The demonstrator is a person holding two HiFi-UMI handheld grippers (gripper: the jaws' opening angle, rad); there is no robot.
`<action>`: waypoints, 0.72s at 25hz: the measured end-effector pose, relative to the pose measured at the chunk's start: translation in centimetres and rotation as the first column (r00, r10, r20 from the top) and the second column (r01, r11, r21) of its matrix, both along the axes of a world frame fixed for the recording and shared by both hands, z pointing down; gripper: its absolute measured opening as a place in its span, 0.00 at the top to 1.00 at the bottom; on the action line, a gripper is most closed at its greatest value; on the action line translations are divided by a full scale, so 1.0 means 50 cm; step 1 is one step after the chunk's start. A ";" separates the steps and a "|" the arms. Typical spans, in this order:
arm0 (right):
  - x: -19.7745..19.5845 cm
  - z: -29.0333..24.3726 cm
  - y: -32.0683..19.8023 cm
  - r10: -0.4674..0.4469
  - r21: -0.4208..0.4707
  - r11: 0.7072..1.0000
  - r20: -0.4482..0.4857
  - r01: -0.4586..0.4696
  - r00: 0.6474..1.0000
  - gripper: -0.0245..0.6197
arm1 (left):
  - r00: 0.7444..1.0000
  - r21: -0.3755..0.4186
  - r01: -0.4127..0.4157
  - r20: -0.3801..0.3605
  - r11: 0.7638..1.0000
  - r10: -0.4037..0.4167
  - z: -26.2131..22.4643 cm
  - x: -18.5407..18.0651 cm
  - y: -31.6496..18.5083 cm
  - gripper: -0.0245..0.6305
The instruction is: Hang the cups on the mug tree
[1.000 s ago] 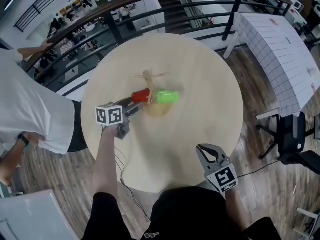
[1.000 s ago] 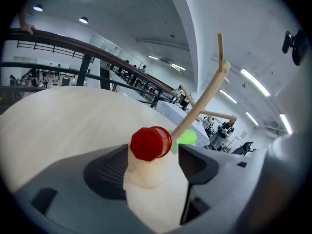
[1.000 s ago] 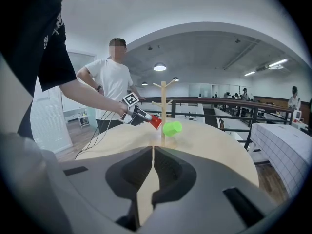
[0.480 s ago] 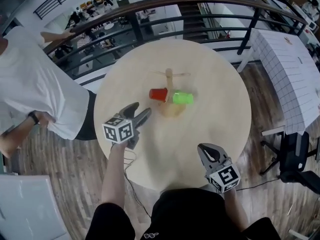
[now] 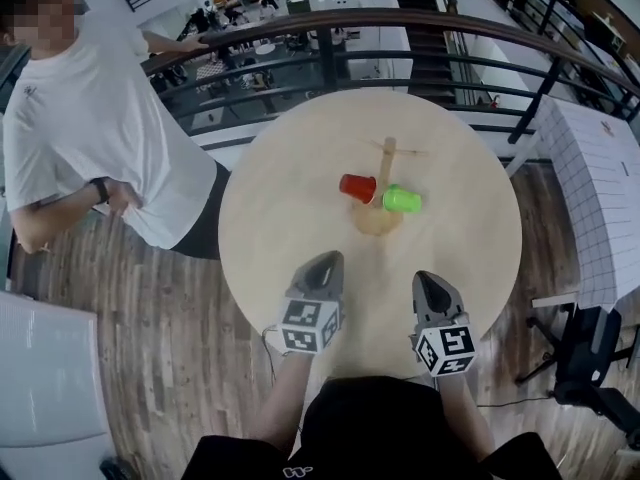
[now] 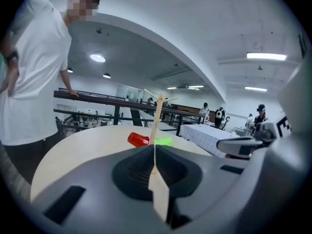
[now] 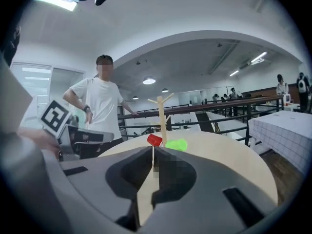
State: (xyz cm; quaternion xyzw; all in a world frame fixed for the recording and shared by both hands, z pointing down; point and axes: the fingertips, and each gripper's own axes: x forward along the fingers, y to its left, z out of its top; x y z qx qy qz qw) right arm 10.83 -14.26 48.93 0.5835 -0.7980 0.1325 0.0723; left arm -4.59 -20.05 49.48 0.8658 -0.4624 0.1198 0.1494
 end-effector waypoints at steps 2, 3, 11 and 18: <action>-0.006 -0.006 0.001 0.014 0.004 1.000 0.016 -0.014 1.000 0.94 | 0.997 0.031 0.080 0.021 0.996 -0.080 -0.001 -0.011 0.034 0.94; -0.009 -0.010 0.002 0.014 0.008 1.000 0.017 -0.014 1.000 0.94 | 0.992 0.046 0.119 0.030 0.992 -0.121 -0.001 -0.017 0.049 0.94; -0.022 -0.007 0.014 -0.028 -0.005 1.000 -0.010 0.028 1.000 0.95 | 0.986 0.056 0.167 -0.016 0.984 -0.166 -0.002 -0.005 0.094 0.94; -0.023 -0.003 0.022 -0.054 -0.005 0.999 -0.016 0.054 0.998 0.95 | 0.991 0.052 0.133 -0.012 0.990 -0.133 0.004 0.021 0.108 0.94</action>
